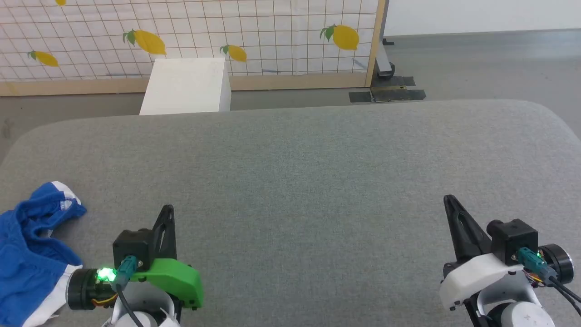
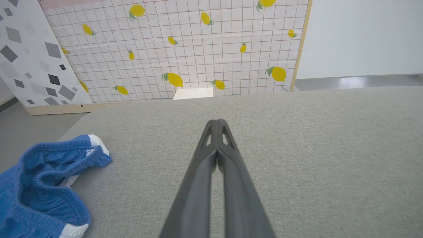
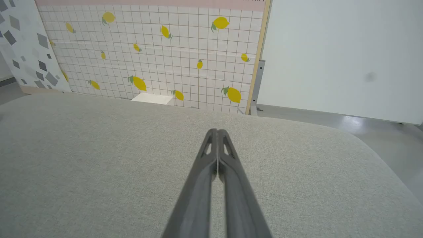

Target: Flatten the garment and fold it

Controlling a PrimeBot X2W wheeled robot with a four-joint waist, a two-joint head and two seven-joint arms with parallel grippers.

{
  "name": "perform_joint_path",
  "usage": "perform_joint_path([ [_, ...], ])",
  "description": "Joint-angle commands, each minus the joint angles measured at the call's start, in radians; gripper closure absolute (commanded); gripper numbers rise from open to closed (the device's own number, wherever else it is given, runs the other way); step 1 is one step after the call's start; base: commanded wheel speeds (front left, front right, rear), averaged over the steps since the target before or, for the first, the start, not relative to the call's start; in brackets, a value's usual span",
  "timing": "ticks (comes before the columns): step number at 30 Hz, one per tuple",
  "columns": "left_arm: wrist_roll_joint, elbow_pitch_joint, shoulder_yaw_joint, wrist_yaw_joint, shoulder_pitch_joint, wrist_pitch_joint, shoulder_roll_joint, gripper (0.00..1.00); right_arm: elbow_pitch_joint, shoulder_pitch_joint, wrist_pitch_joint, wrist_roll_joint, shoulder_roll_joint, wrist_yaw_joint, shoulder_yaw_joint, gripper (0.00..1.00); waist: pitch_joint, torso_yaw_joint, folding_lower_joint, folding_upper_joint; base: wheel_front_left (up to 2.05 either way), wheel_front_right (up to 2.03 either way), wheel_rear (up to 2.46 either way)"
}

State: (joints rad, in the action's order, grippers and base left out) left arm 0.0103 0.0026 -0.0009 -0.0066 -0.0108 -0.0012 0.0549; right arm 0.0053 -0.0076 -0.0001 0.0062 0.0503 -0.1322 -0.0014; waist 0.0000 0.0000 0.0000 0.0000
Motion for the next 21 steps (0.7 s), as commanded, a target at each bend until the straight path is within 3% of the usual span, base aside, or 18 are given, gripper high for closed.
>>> perform_joint_path([
  [1,-0.010,-0.003,0.001,0.007,0.011,0.001,-0.005,1.00,-0.005,0.008,0.000,-0.006,0.000,0.002,0.001,1.00,0.000,0.000,0.0000,0.0000,0.00,0.00,0.00],
  [21,-0.010,-0.003,0.001,0.007,0.011,0.001,-0.005,1.00,-0.005,0.008,0.000,-0.006,0.000,0.002,0.001,1.00,0.000,0.000,0.0000,0.0000,0.00,0.00,0.00],
])
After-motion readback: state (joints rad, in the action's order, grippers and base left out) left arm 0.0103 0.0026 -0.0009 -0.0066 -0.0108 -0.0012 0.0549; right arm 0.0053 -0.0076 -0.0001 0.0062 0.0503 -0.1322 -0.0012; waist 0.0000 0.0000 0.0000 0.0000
